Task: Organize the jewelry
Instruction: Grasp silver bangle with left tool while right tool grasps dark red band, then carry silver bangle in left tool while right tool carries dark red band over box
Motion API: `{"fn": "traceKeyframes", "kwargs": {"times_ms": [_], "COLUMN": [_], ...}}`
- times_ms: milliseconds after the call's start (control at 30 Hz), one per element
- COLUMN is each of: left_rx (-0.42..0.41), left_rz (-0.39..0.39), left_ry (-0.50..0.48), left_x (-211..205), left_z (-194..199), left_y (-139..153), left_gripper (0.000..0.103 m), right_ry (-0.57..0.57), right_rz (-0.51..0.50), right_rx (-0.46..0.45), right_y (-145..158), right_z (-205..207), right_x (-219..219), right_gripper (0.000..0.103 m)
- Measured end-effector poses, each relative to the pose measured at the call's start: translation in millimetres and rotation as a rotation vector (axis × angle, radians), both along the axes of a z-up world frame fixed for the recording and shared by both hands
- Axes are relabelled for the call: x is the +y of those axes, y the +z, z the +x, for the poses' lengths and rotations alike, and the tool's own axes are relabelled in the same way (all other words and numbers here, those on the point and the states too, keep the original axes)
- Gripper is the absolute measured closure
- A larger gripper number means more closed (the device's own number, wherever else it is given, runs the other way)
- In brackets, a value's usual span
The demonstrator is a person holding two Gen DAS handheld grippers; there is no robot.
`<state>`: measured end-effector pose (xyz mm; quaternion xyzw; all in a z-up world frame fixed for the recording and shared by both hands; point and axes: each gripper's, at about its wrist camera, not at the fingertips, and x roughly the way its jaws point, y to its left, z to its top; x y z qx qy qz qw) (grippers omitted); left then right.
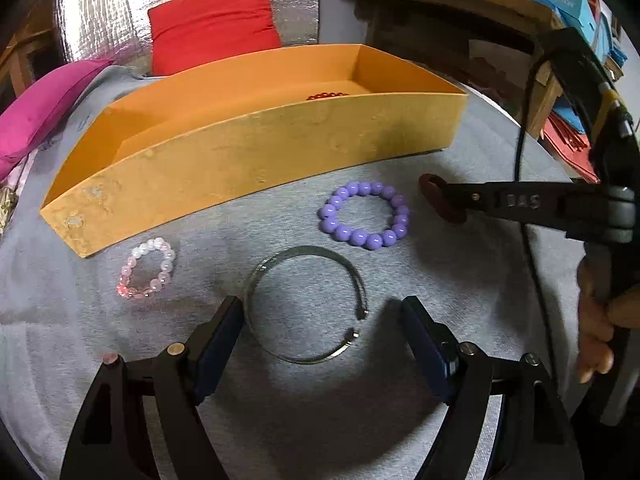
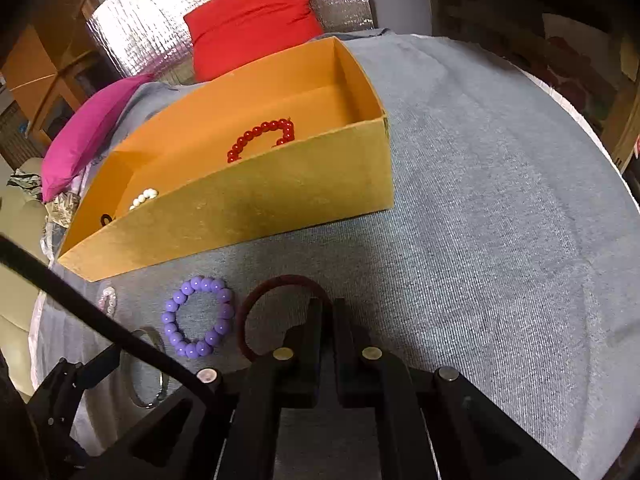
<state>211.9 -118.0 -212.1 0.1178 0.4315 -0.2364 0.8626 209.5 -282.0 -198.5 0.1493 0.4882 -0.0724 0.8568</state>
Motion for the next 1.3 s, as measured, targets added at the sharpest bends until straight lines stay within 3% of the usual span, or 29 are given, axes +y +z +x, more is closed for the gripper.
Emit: {"fn": "traceKeyframes", "kwargs": {"times_ms": [133, 267, 367, 733, 1300], "left_rx": [-0.004, -0.002, -0.001, 0.003, -0.029], "left_rz": [0.007, -0.001, -0.020, -0.020, 0.047], "left_ry": [-0.032, -0.041, -0.046, -0.021, -0.032], "left_x": [-5.9, -5.9, -3.1, 25.7, 45.1], "left_z": [-5.0, -3.6, -2.4, -2.5, -11.8], "left_y": [0.0, -0.2, 1.1, 5.9, 0.1], "left_gripper": [0.022, 0.023, 0.042, 0.042, 0.042], "right_ry": [0.036, 0.047, 0.035, 0.020, 0.037], "right_rz": [-0.078, -0.087, -0.073, -0.101, -0.146], "right_rx": [-0.029, -0.054, -0.053, 0.005, -0.009], "right_y": [-1.4, -2.8, -3.0, 1.0, -1.0], "right_z": [-3.1, -7.7, -10.1, 1.3, 2.7], "right_x": [9.0, 9.0, 7.7, 11.9, 20.3], "right_gripper": [0.096, 0.096, 0.096, 0.096, 0.096]}}
